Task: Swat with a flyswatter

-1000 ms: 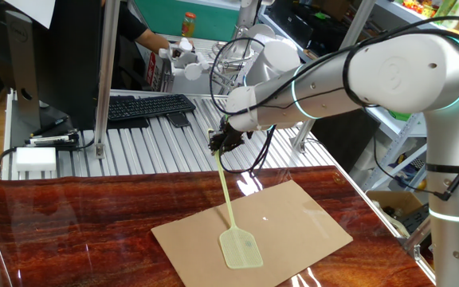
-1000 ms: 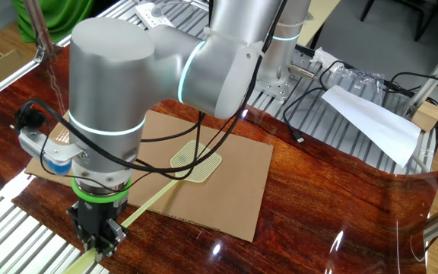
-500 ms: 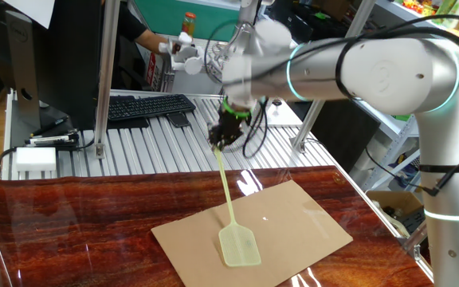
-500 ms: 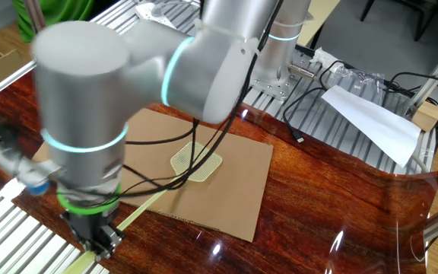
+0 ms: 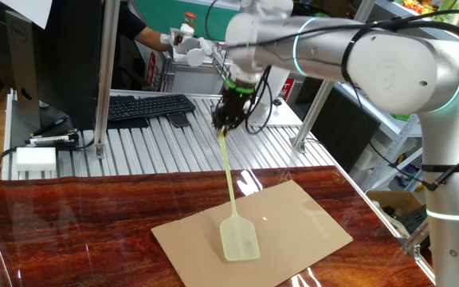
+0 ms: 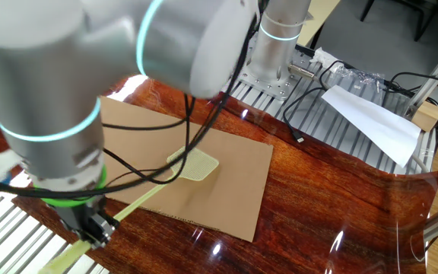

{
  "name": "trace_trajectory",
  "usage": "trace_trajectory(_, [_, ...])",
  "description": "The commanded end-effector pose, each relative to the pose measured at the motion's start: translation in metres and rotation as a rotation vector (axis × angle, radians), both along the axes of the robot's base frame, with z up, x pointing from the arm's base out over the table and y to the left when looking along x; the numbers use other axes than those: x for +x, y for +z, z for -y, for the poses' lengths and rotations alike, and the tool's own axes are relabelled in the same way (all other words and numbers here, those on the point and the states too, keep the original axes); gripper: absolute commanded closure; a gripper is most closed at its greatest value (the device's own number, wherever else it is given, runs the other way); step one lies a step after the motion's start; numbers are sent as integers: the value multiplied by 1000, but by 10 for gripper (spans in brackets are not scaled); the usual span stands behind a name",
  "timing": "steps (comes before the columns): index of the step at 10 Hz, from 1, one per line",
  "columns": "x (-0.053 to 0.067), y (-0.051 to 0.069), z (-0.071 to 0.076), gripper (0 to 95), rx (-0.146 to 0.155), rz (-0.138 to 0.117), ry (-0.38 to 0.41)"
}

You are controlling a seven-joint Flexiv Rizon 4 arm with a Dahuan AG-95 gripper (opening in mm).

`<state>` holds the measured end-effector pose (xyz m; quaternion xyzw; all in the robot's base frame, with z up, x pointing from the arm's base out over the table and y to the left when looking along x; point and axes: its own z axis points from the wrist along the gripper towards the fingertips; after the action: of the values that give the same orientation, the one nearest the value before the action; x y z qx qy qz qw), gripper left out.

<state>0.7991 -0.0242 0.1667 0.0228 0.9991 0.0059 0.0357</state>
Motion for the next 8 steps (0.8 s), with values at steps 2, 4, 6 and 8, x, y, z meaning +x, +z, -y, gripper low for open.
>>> trace_trajectory(2, [0, 19, 3, 950, 4, -19, 11])
trace_trajectory(4, [0, 30, 5, 950, 1, -28, 18])
trace_trajectory(6, [0, 39, 7, 950, -3, -34, 26])
trace_trajectory(8, [0, 47, 9, 950, 0, -46, 29])
